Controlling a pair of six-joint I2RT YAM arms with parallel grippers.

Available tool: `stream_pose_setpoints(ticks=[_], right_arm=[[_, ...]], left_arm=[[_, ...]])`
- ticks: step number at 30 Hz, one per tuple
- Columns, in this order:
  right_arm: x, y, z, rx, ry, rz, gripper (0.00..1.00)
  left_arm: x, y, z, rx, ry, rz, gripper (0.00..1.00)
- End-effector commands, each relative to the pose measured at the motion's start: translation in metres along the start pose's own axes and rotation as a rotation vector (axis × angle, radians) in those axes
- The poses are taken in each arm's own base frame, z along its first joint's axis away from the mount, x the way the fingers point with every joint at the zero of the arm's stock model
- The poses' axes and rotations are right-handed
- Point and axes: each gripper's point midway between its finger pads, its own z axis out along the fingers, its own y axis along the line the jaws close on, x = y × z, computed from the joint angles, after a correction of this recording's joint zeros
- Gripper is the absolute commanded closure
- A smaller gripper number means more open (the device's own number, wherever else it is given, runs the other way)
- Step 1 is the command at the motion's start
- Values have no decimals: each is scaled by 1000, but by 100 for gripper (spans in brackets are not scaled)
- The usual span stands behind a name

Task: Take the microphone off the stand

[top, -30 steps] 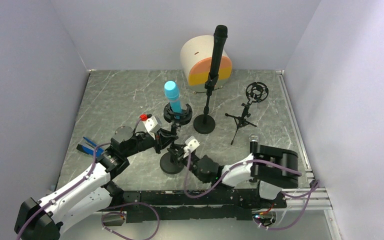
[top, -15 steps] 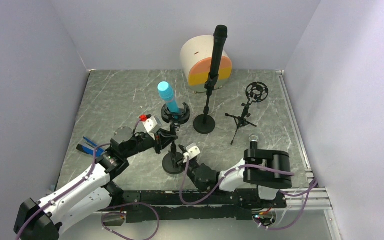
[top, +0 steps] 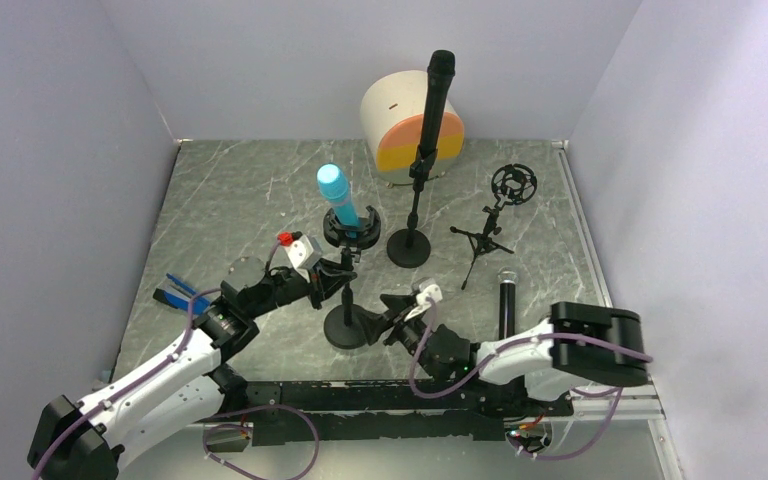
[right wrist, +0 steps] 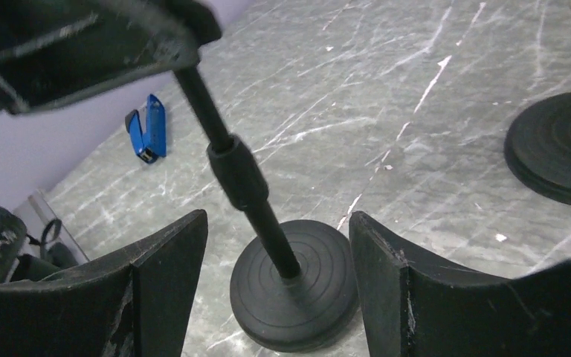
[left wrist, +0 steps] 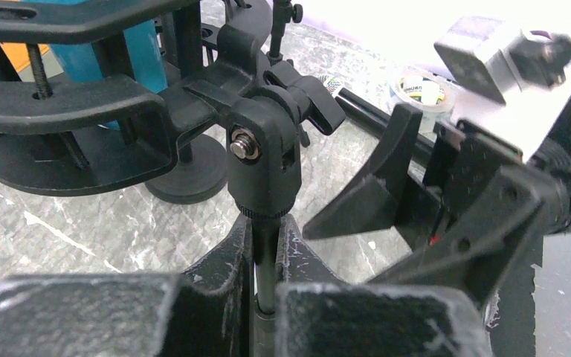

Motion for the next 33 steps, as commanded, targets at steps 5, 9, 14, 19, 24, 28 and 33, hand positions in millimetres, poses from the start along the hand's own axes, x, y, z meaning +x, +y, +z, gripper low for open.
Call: stream_pose_setpoints(ticks=[5, 9, 14, 19, 24, 28, 33], right_arm=[[-21, -40, -7, 145, 104, 266, 25], [-30, -67, -15, 280, 180, 318, 22], [-62, -64, -20, 298, 149, 360, 19], [-90, -57, -21, 329, 134, 432, 2], [-110, -45, -23, 333, 189, 396, 1], [-125, -27, -20, 253, 213, 351, 1], [-144, -7, -15, 180, 219, 340, 1]], left_arm=[[-35, -9, -2, 38, -159, 106, 97], [-44, -11, -2, 49, -193, 129, 98], [-50, -12, 0, 54, -217, 140, 97], [-35, -12, 1, 66, -181, 116, 97], [-20, -21, 0, 113, -134, 61, 93], [-14, -24, -2, 123, -116, 35, 86], [-16, -26, -5, 125, -109, 19, 71]])
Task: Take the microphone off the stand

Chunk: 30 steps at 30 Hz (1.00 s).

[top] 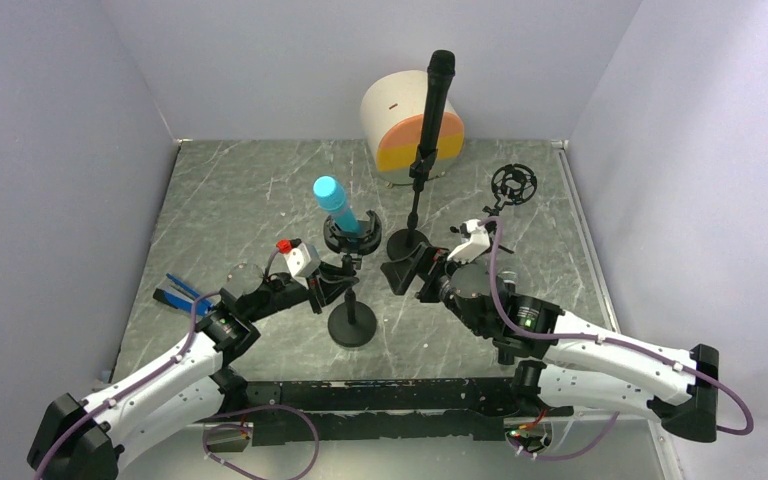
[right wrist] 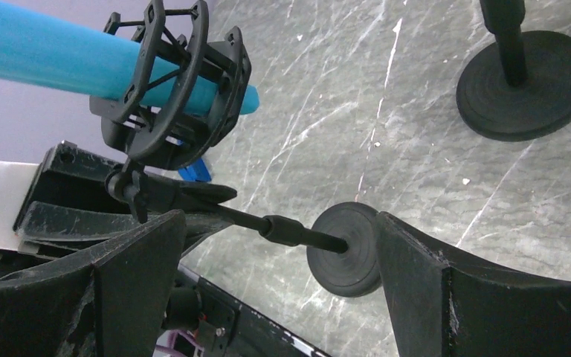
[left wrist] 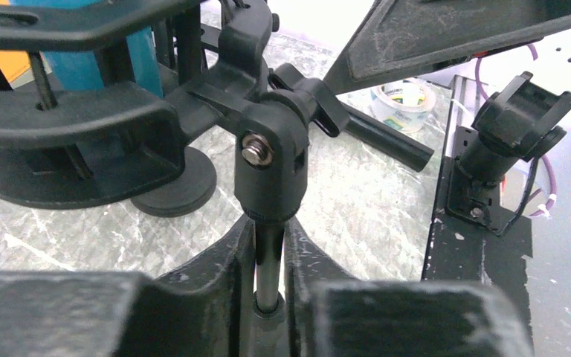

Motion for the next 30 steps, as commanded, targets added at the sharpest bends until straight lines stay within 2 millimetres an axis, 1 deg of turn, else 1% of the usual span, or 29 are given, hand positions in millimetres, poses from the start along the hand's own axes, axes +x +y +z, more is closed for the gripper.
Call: stream_pose_setpoints(ticks=[1, 4, 10, 14, 16, 18, 21, 26, 30], right_arm=[[-13, 26, -6, -68, 24, -41, 1], [-18, 38, -6, -88, 33, -56, 1], [-21, 56, -4, -135, 51, -61, 1], [-21, 65, -3, -171, 48, -70, 1], [-22, 65, -1, -165, 45, -79, 1], [-21, 63, 2, -145, 47, -84, 1], [-24, 68, 3, -151, 48, -94, 1], [-27, 78, 2, -188, 47, -93, 1], [-27, 80, 5, -188, 50, -96, 1]], left_arm=[[-20, -14, -2, 55, -58, -6, 68], [-19, -17, -4, 67, -46, -16, 62], [-18, -25, -5, 99, -25, -53, 59], [-19, -28, -7, 102, -1, -87, 58], [-22, -31, -9, 111, 4, -101, 57], [-25, -32, -11, 100, 10, -128, 52], [-30, -34, -13, 98, 14, -156, 47], [-42, -35, -17, 77, 3, -178, 45], [-39, -30, -18, 48, 0, -165, 44]])
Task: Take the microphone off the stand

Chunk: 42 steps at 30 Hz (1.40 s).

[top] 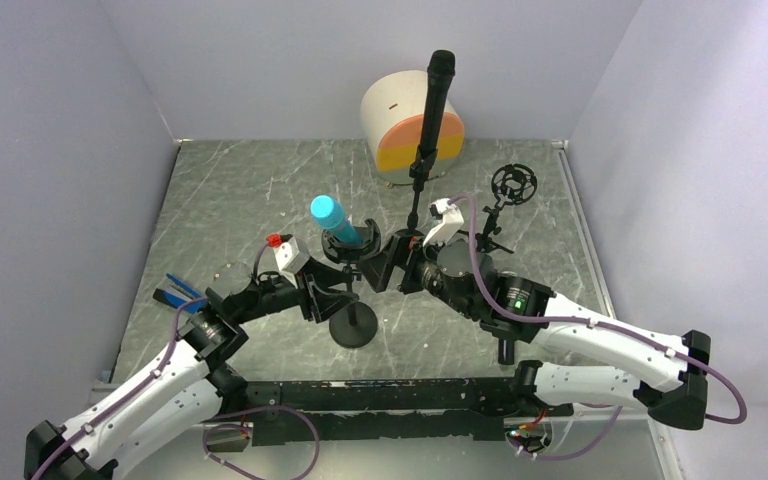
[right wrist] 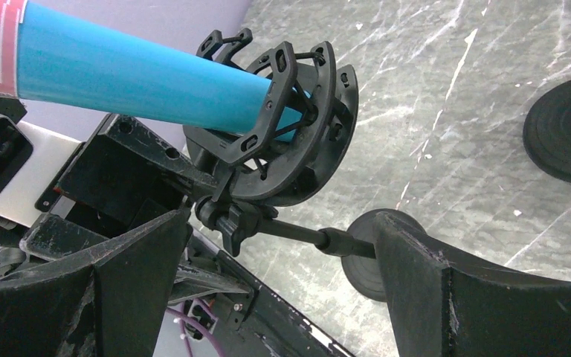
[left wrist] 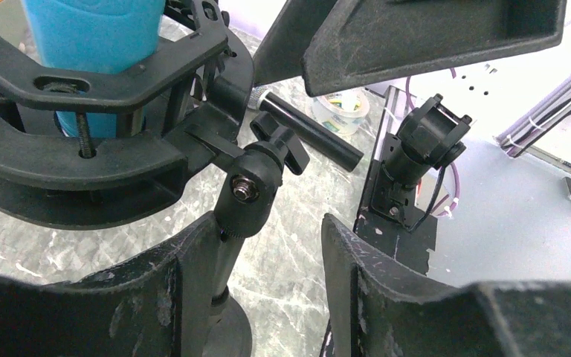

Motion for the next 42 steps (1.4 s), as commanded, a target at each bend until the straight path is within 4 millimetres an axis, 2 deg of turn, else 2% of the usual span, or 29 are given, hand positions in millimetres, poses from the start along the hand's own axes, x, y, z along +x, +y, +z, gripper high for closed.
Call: stream_pose_setpoints(ticks=[1, 9, 15, 19, 27, 33, 36, 42], right_arm=[[-21, 22, 1, -57, -38, 5, 1], [-6, 32, 14, -76, 43, -13, 1], [8, 8, 25, 40, 68, -15, 1], [15, 1, 25, 55, 89, -32, 1], [-2, 26, 15, -65, 44, -11, 1], [-18, 32, 10, -78, 7, -18, 1], [-12, 18, 15, -24, 7, -37, 1], [24, -11, 28, 92, 115, -58, 1]], left_arm=[[-14, -2, -2, -14, -34, 13, 44], [-2, 12, 4, -46, -35, 35, 46], [11, 22, 11, -55, -3, 58, 51], [16, 24, 13, -43, -22, 89, 54], [11, 28, 18, -45, -59, 112, 56], [10, 26, 23, -20, -45, 114, 58], [14, 26, 24, -20, -19, 100, 59], [31, 29, 22, -35, 48, 59, 69]])
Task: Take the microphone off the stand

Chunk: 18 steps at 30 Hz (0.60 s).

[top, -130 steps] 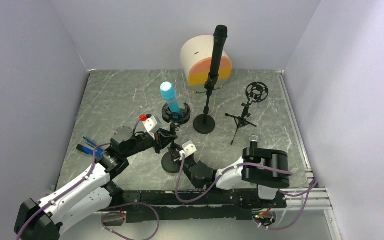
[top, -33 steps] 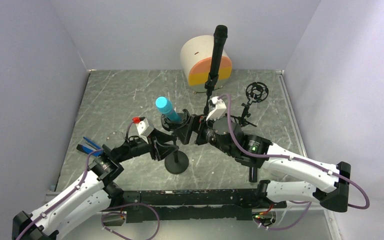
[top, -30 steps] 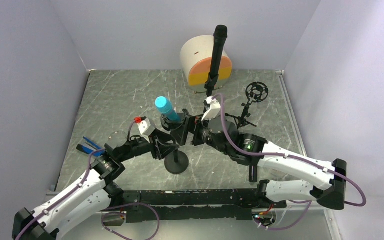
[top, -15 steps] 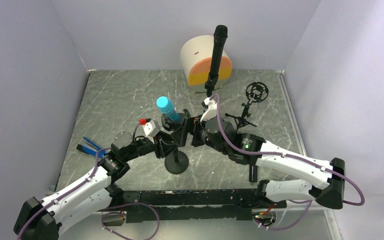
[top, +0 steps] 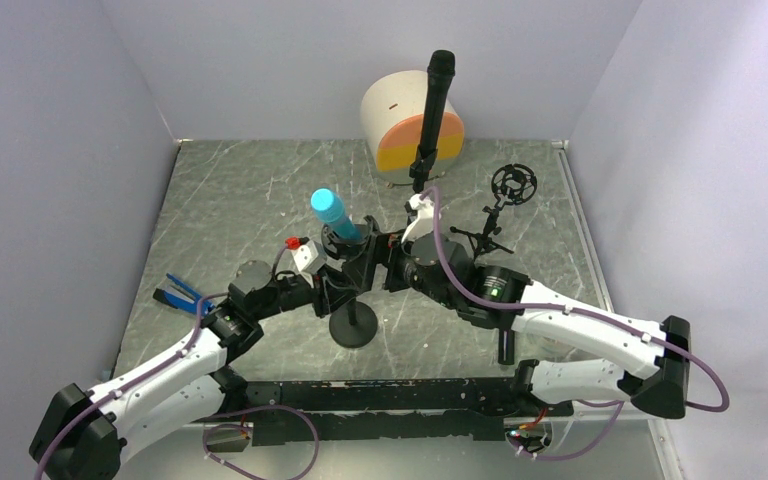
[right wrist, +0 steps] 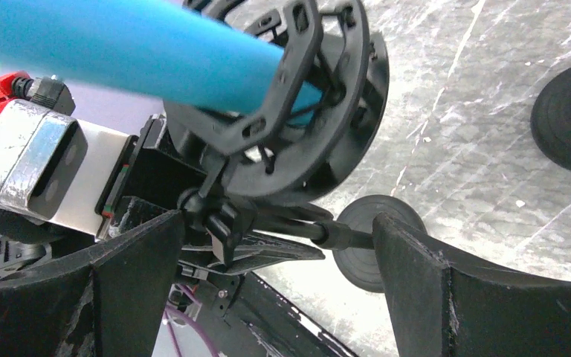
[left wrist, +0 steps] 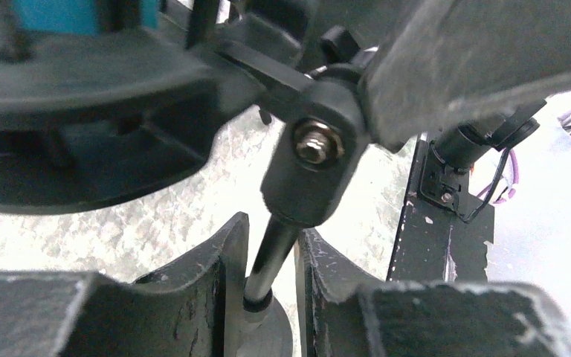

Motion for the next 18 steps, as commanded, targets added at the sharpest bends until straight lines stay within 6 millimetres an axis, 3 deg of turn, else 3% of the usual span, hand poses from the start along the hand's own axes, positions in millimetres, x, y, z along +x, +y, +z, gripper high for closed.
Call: stream_pose_setpoints(ticks=[1, 5, 8, 12, 18], right_arm=[[11, -14, 9, 68, 29, -5, 1], [19, -15, 13, 61, 50, -3, 1], [17, -12, 12, 53, 54, -2, 1], [-2, 2, 3, 6, 3, 11, 1], [-40, 21, -17, -71, -110, 23, 1]], left_arm=[[-7, -4, 1, 18, 6, 12, 70], [-7, -3, 0, 6, -1, 12, 82], [-9, -3, -1, 3, 2, 20, 83], [-10, -4, 0, 9, 1, 28, 83], [-8, -4, 2, 15, 17, 44, 97]])
